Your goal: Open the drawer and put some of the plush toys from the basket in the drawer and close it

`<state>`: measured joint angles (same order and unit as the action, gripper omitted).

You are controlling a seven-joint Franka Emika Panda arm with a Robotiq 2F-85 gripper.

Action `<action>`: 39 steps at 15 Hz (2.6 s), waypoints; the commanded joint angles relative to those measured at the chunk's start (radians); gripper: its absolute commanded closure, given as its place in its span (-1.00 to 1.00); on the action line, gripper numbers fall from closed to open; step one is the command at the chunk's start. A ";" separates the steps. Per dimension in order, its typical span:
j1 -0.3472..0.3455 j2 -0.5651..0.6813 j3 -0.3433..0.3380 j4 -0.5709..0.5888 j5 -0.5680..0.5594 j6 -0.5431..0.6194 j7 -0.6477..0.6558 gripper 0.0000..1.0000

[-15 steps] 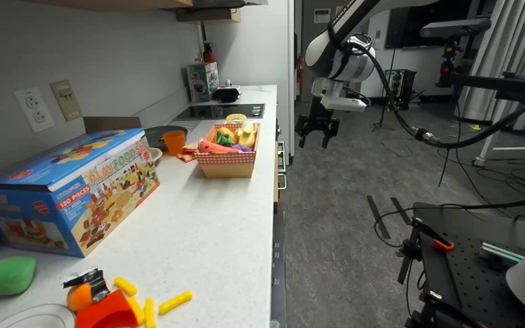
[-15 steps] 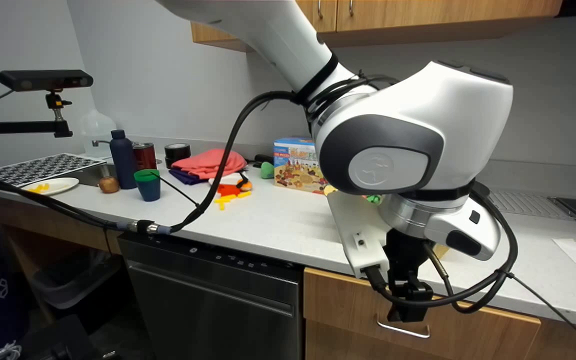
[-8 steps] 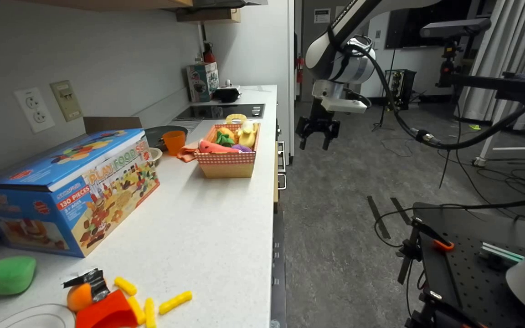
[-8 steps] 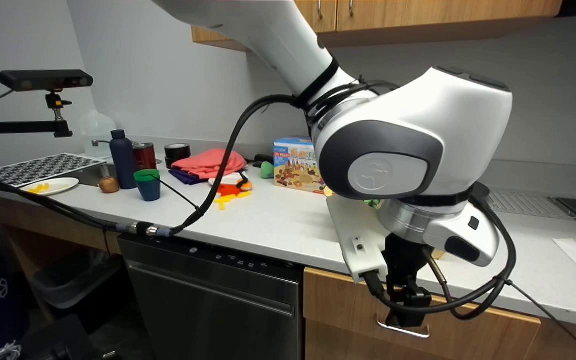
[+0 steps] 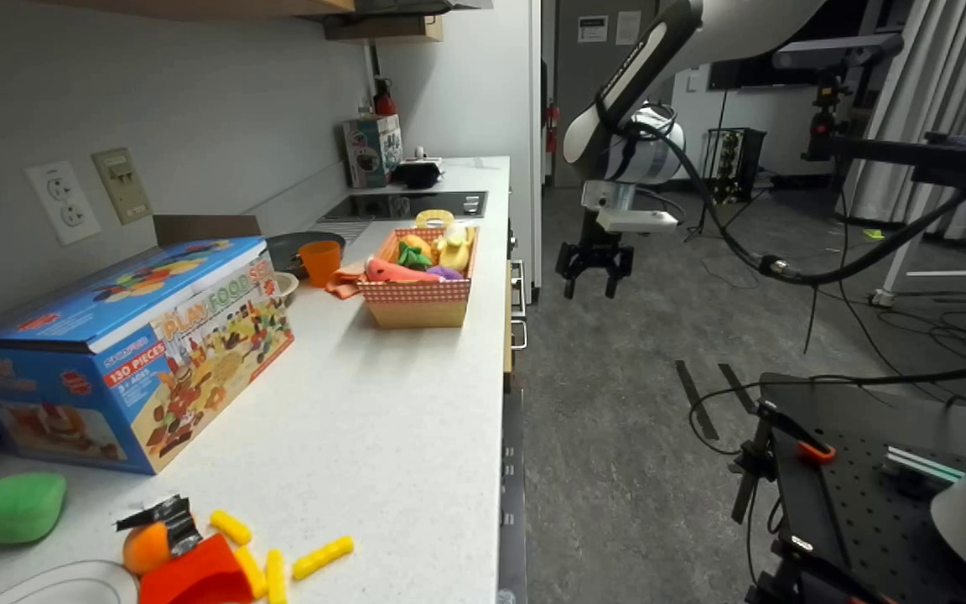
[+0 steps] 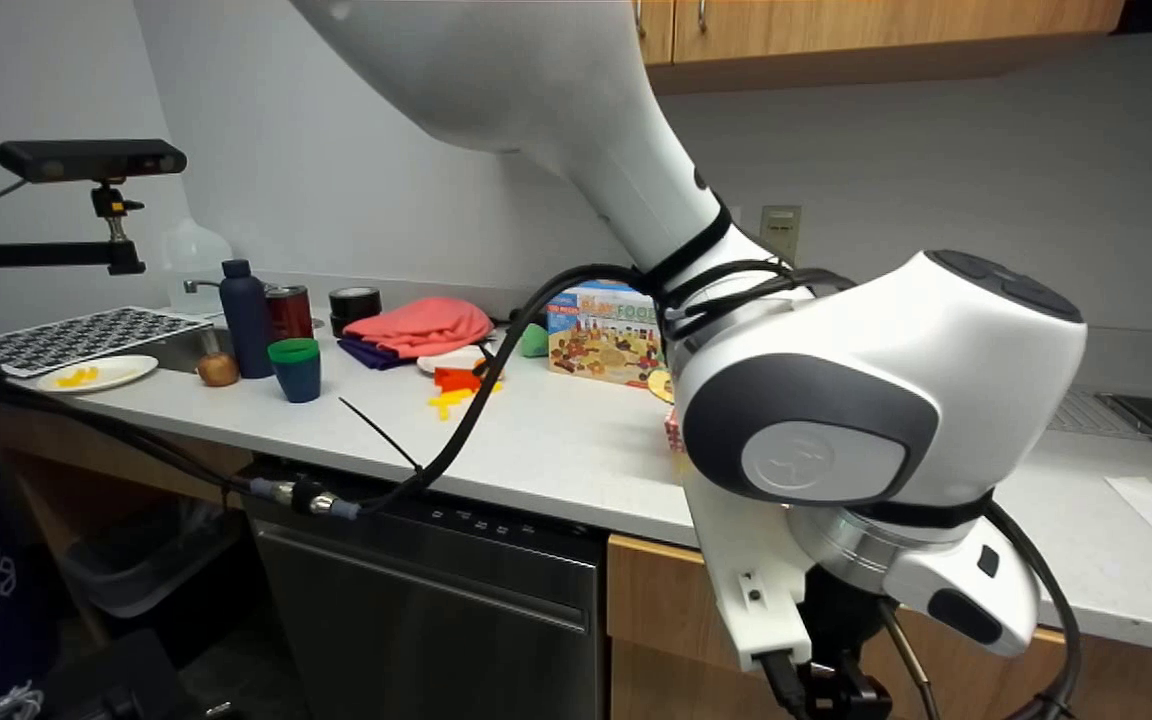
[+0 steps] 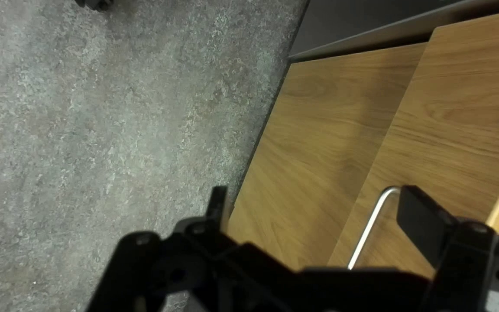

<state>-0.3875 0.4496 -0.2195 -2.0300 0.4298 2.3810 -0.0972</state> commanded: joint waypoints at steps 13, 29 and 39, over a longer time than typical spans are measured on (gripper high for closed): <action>-0.120 0.406 0.134 0.499 0.031 -0.104 -0.008 -1.00; -0.219 0.613 0.213 0.774 0.068 -0.300 0.012 -1.00; -0.209 0.659 0.174 0.784 0.065 -0.171 0.079 -1.00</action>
<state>-0.6058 1.0517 -0.0210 -1.2934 0.4834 2.1139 -0.0645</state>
